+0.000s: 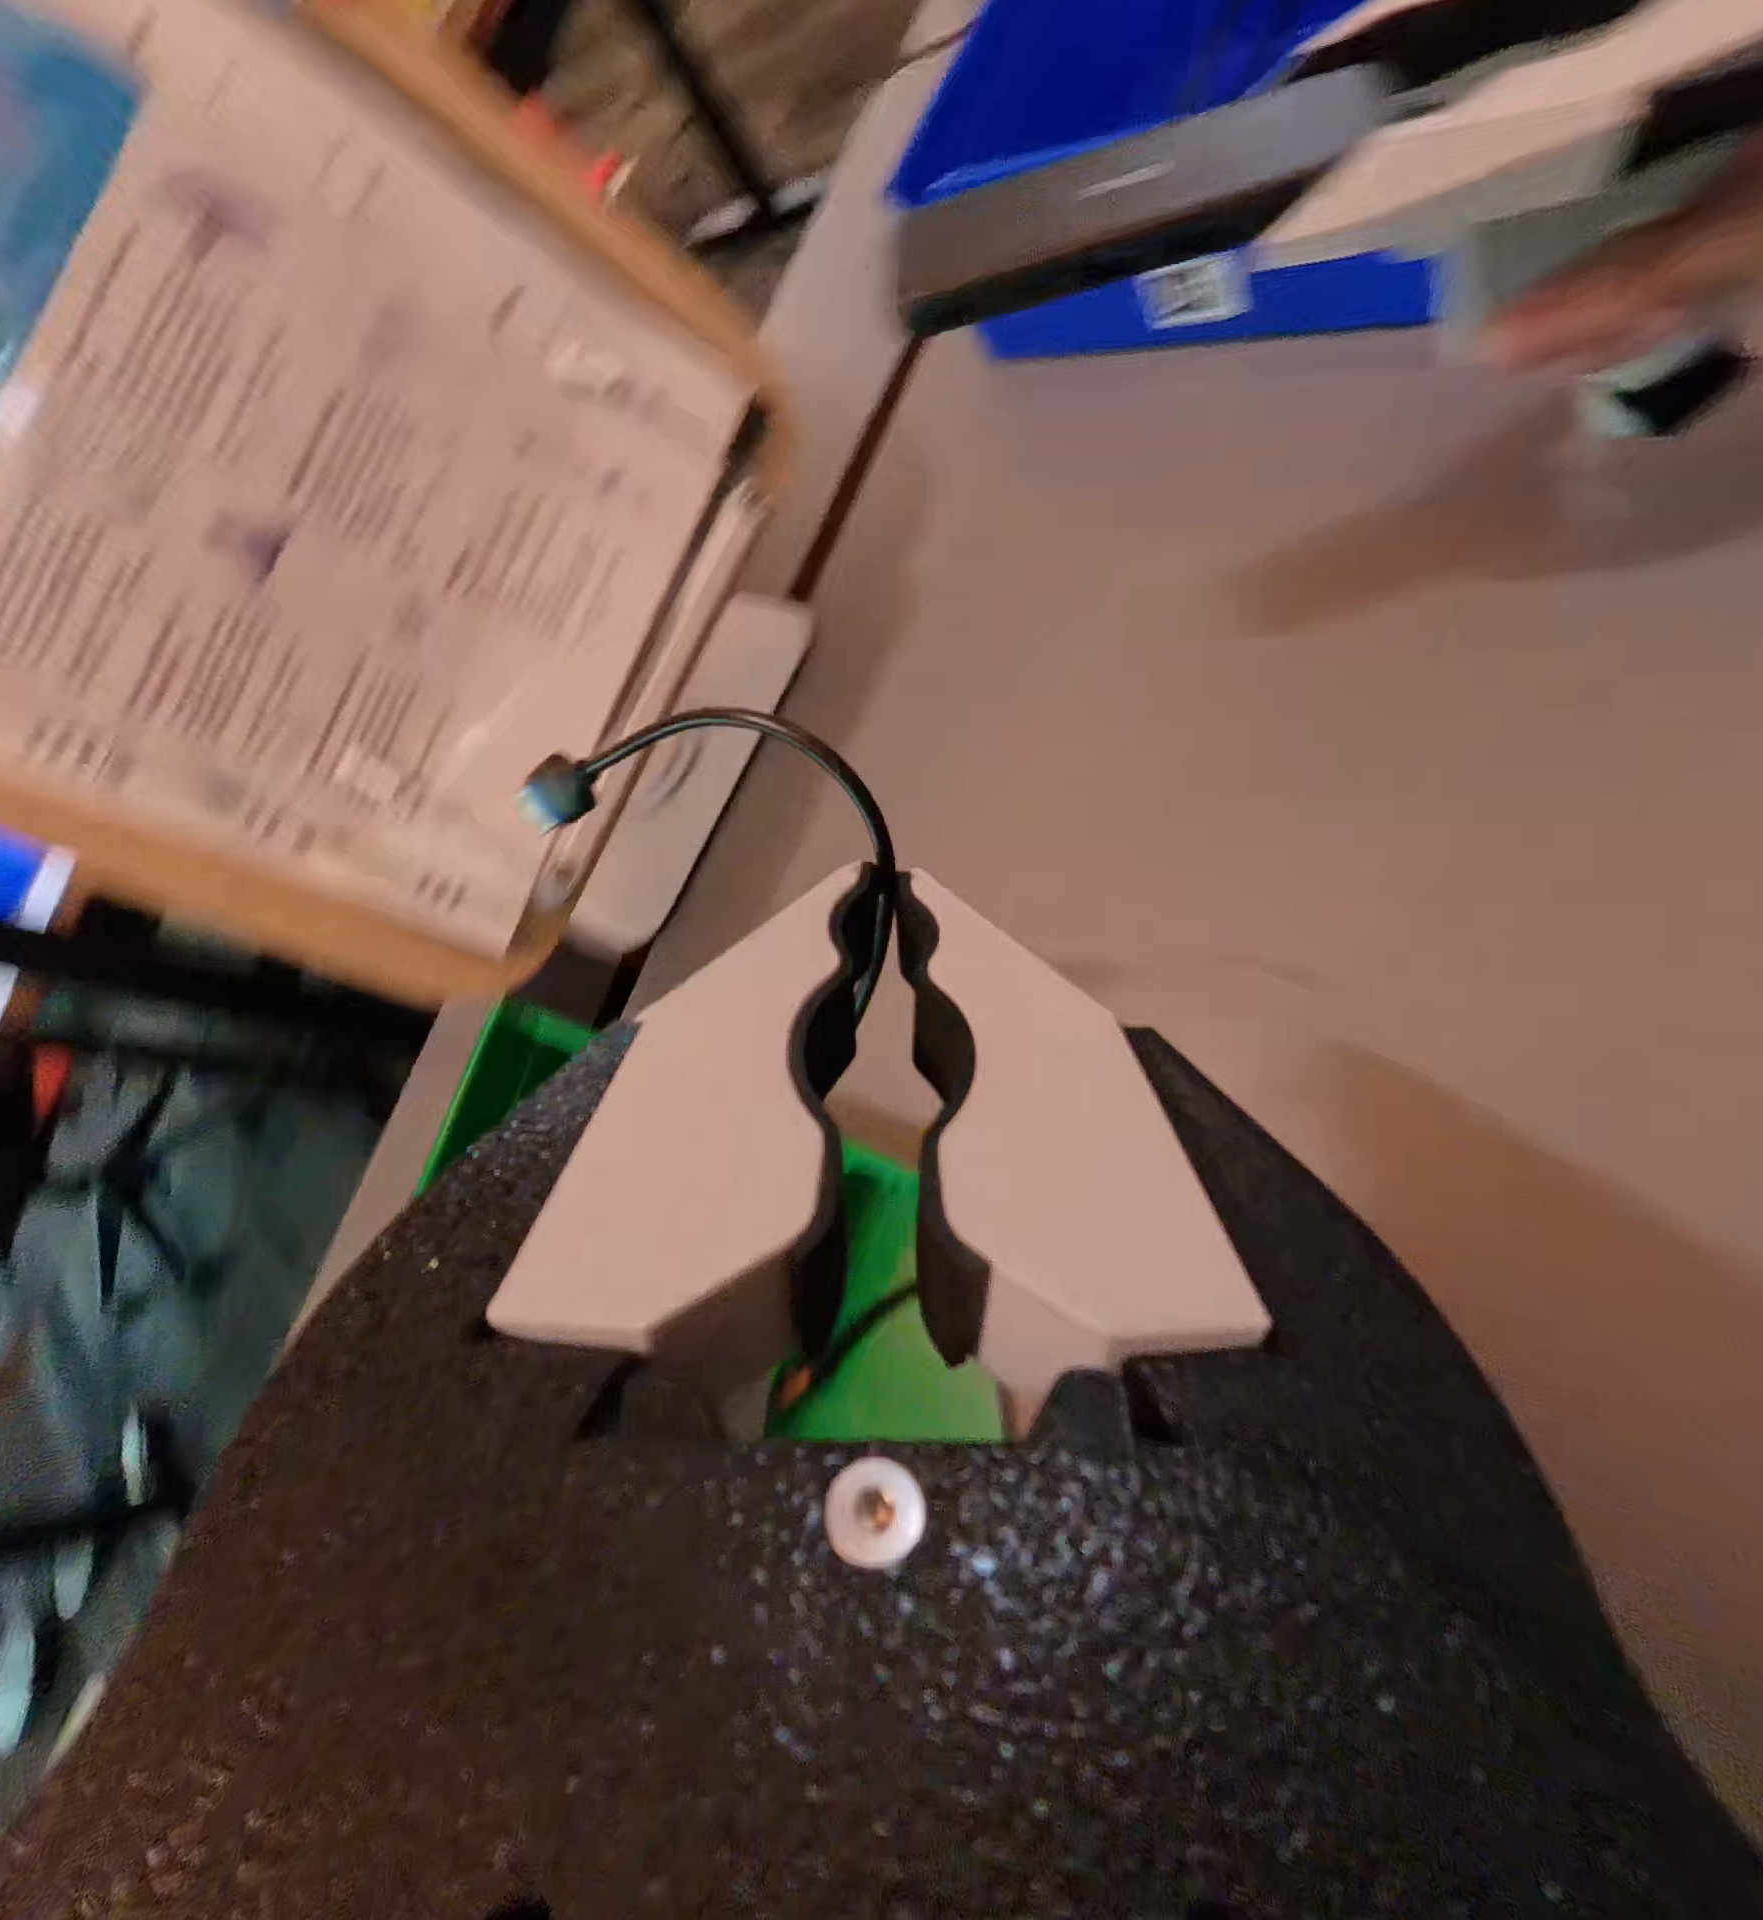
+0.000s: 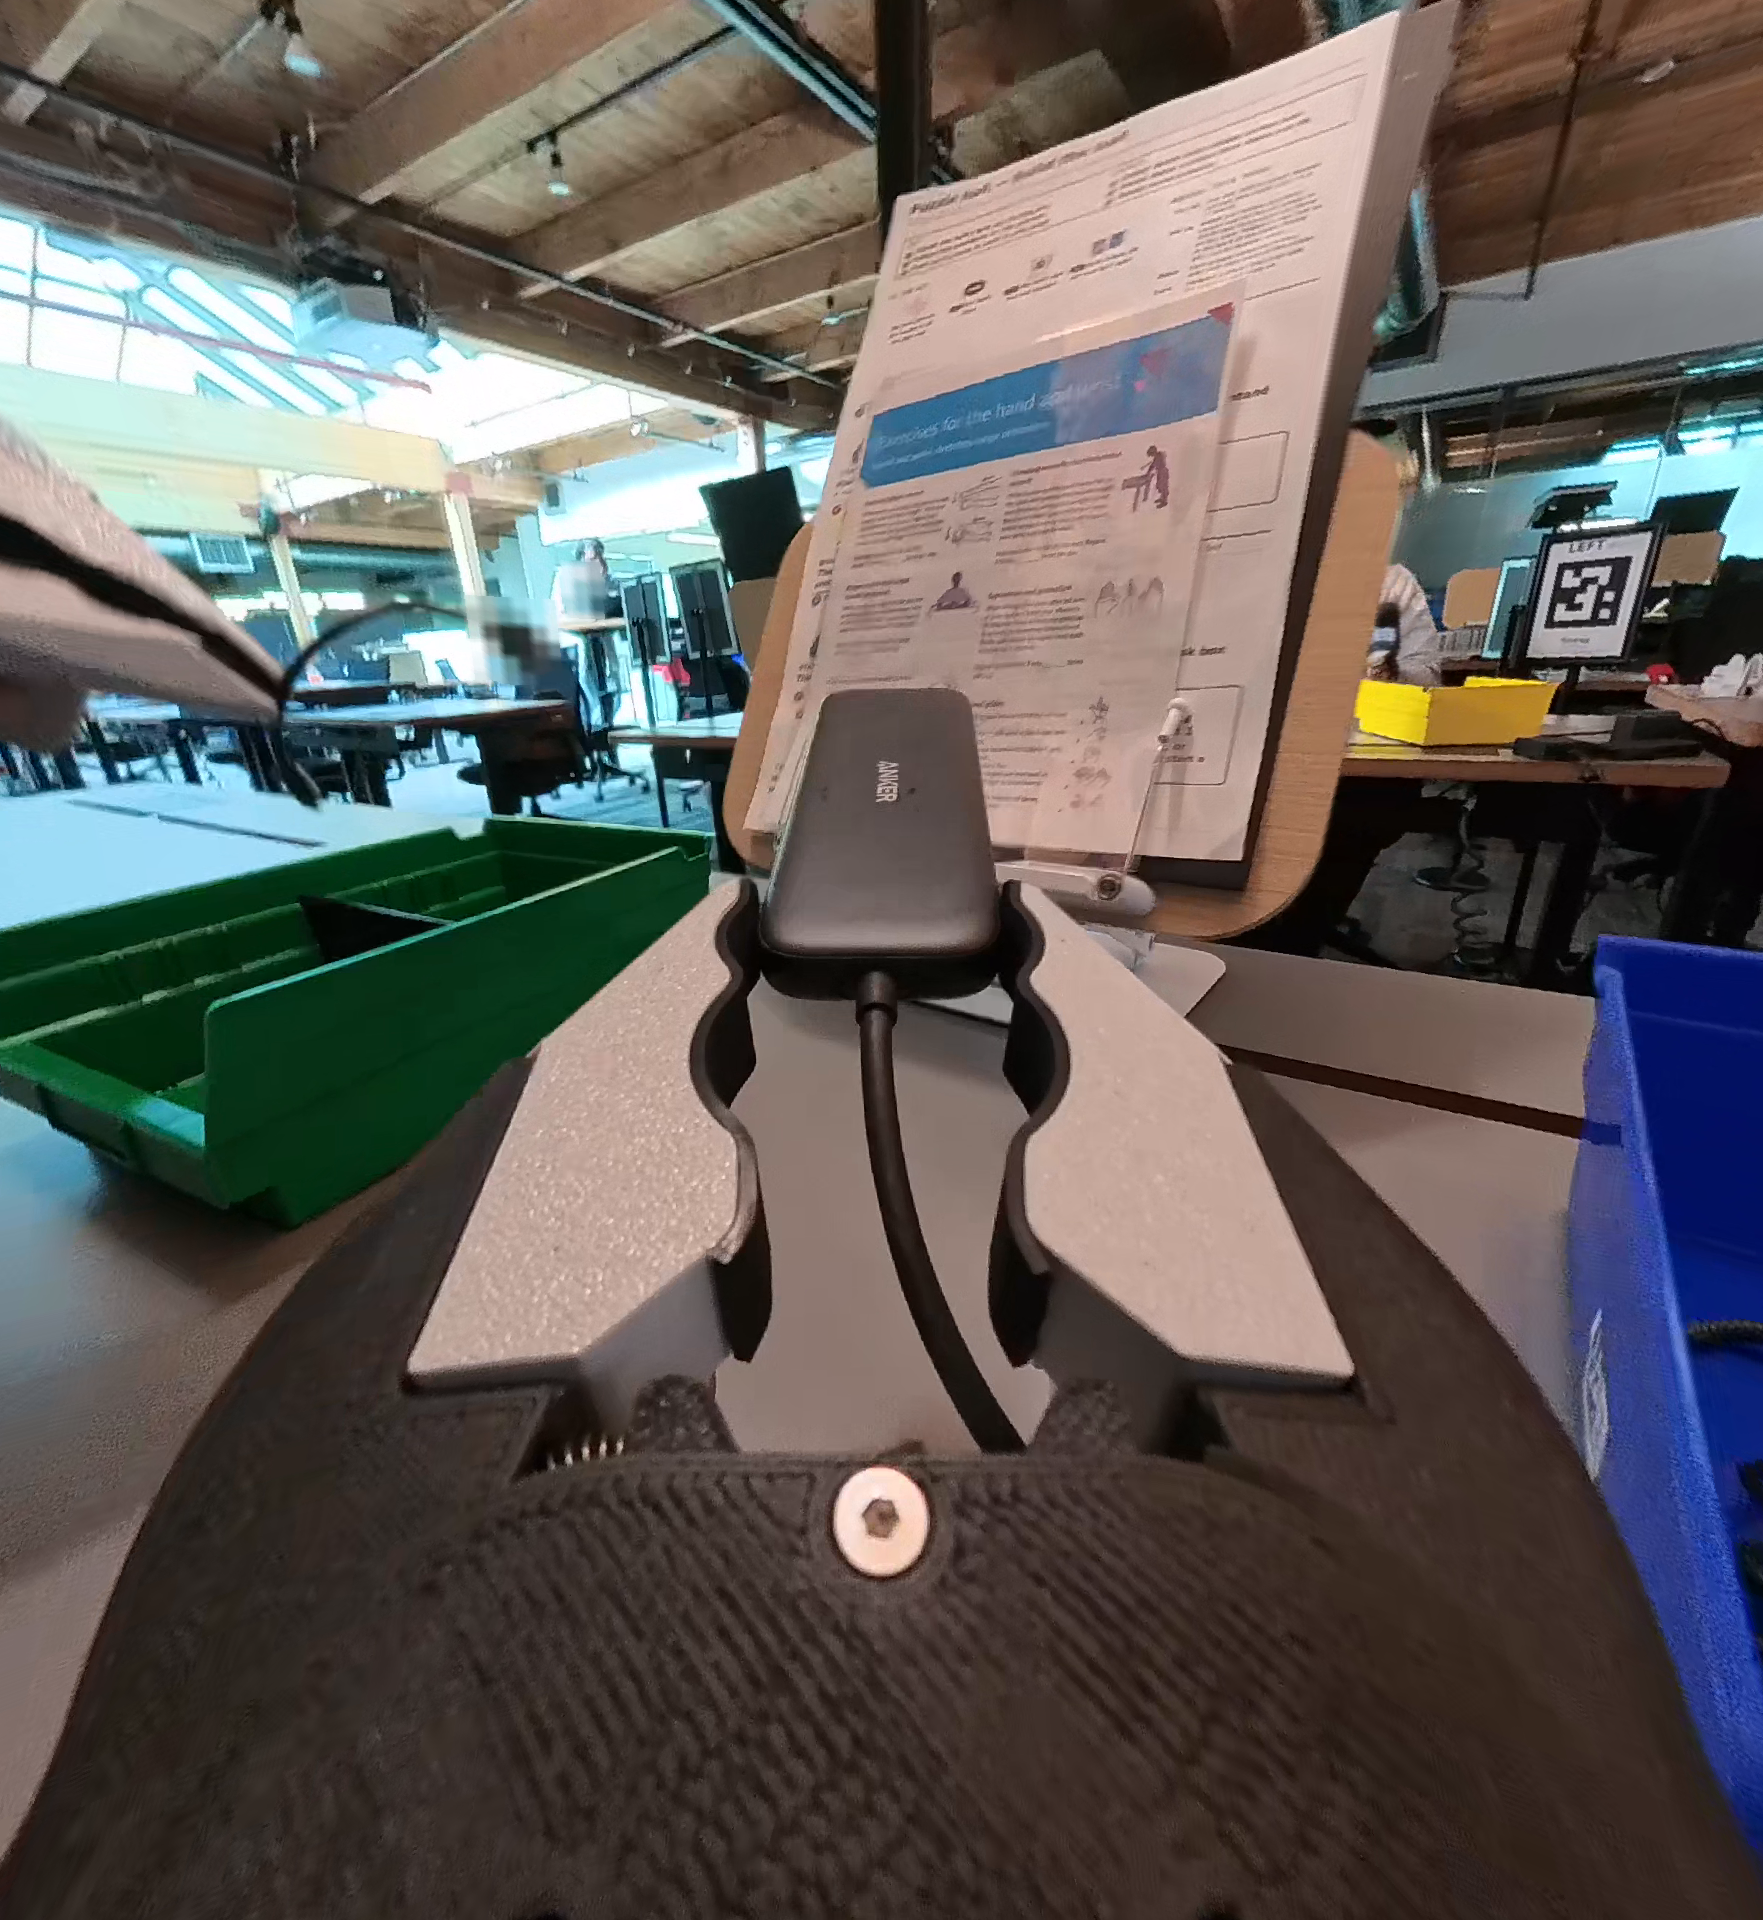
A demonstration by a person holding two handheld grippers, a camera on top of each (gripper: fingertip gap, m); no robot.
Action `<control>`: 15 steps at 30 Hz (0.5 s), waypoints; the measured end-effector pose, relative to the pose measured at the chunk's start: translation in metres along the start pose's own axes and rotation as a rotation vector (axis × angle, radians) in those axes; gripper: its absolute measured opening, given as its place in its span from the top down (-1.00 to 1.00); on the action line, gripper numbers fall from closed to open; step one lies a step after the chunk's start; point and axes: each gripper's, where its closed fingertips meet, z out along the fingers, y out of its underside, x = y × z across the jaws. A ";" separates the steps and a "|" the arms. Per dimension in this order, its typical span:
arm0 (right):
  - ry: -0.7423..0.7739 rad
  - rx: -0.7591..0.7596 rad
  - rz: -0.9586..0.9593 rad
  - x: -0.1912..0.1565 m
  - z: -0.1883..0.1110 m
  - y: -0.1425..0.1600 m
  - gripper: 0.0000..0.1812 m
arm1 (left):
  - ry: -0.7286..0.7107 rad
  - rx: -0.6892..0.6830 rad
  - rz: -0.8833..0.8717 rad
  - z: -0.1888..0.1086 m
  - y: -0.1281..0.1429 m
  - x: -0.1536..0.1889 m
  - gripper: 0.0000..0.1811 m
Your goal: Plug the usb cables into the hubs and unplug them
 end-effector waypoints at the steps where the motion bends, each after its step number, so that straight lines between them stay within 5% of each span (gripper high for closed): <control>1: 0.012 0.014 0.024 0.005 -0.002 -0.002 0.50 | 0.068 0.023 0.055 0.010 -0.007 0.015 0.99; 5: 0.074 0.060 0.116 0.030 -0.011 -0.009 0.50 | 0.349 0.013 0.347 0.050 0.001 0.084 1.00; 10: 0.078 0.071 0.151 0.035 -0.013 -0.010 0.50 | 0.577 -0.085 0.425 0.087 0.027 0.137 1.00; 15: 0.064 0.057 0.116 0.030 -0.011 -0.009 0.51 | 0.737 -0.195 0.441 0.086 0.052 0.164 0.93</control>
